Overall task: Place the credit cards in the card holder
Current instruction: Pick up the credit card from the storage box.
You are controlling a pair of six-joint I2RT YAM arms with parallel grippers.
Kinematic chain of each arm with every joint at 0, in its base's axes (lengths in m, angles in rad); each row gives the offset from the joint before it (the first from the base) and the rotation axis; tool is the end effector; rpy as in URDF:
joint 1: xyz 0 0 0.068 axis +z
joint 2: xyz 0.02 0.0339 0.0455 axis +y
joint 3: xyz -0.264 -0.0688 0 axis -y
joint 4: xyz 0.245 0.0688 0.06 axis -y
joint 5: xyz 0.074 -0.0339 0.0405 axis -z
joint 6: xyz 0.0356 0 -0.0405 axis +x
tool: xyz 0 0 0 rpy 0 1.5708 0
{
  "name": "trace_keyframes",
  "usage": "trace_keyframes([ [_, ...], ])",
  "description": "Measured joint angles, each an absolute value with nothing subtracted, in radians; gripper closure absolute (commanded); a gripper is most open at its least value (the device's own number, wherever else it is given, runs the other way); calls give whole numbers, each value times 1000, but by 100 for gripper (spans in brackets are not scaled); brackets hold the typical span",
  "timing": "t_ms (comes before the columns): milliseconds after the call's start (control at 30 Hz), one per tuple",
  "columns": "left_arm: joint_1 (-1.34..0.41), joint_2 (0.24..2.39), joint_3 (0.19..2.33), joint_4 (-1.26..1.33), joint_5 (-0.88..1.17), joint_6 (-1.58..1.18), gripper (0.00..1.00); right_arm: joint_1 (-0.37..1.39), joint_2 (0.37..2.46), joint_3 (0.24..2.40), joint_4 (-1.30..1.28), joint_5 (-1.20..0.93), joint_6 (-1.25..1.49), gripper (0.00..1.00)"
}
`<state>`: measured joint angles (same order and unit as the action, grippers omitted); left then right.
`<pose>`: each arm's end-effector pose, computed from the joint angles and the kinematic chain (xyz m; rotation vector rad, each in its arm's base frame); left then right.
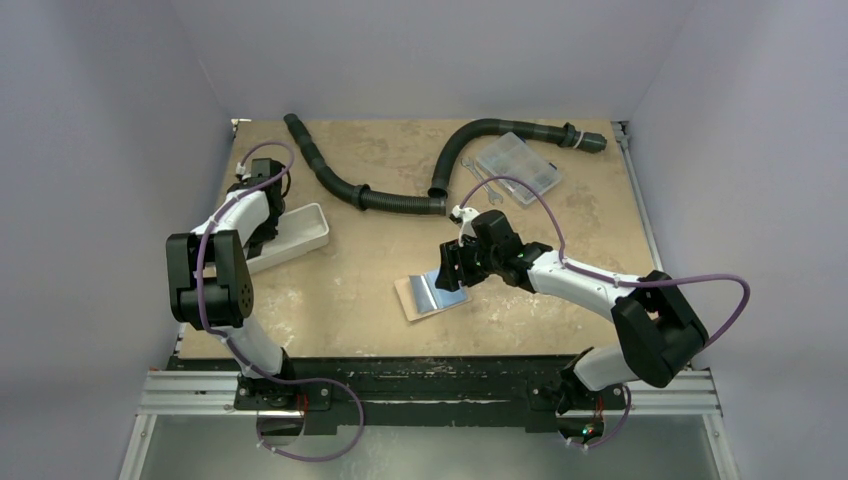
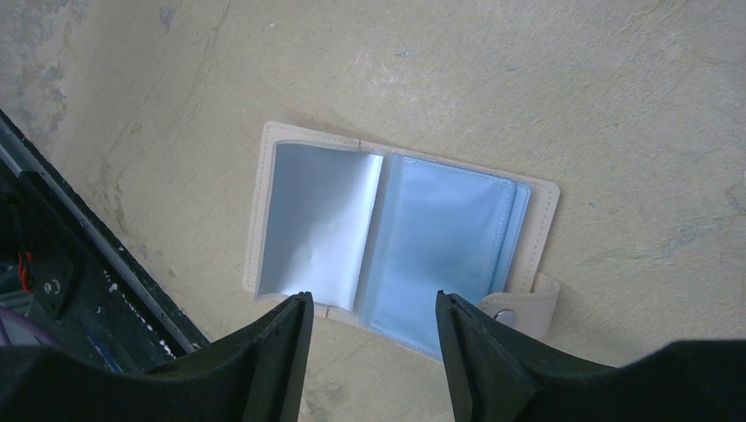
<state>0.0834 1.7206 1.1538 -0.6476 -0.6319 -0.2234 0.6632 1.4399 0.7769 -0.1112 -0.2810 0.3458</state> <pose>0.3312 0.0488 0.1973 -0.5549 2.5753 0.8245 0.2248 0.1881 0.1961 -0.5322 2.4008 0.8032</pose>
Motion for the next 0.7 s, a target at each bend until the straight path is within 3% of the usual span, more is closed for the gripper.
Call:
trace_keyframes([
  [700, 83, 1719, 1174, -673, -631, -224, 87, 674, 1440, 776, -111, -282, 346, 39],
])
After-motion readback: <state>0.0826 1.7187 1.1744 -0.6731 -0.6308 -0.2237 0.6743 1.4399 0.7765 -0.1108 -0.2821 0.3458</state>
